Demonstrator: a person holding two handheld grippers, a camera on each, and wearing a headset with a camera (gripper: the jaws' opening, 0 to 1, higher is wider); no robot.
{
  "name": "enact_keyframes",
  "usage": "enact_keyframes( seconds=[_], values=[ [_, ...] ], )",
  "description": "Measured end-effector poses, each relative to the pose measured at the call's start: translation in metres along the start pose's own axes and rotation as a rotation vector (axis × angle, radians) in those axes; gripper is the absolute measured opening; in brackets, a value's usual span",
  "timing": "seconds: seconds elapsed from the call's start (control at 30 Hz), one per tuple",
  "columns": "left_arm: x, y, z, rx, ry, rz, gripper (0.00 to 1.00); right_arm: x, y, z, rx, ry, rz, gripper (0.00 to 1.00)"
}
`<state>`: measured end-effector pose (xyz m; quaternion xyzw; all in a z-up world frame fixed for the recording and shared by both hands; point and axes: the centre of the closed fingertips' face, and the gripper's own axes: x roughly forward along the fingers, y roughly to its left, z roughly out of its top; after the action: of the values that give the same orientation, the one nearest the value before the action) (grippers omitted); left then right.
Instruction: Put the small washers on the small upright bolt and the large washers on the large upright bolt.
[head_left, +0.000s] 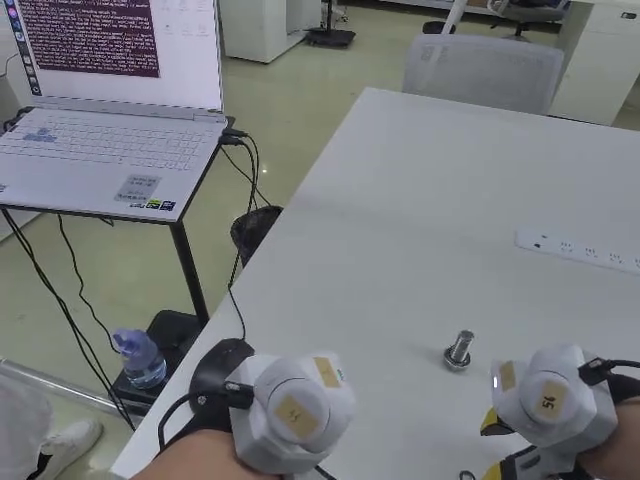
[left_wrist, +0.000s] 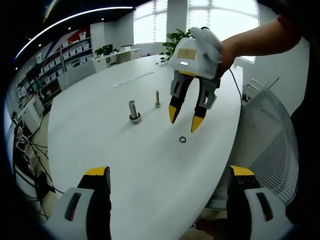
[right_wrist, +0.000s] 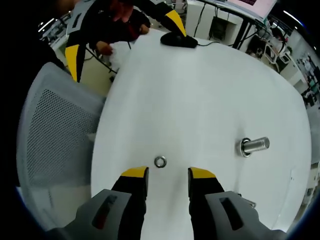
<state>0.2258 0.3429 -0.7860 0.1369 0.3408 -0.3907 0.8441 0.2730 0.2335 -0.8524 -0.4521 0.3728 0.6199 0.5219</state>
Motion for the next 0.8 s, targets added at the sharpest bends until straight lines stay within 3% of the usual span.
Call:
enact_keyframes(
  seconds=[0.33, 0.8],
  values=[
    [0.0, 0.002, 0.0, 0.001, 0.002, 0.014, 0.96, 0.023, 0.007, -0.004, -0.018, 0.018, 0.01, 0.31],
    [-0.005, 0.004, -0.003, 0.013, 0.009, 0.028, 0.93, 0.029, 0.007, -0.003, -0.027, 0.029, 0.01, 0.26]
  ],
)
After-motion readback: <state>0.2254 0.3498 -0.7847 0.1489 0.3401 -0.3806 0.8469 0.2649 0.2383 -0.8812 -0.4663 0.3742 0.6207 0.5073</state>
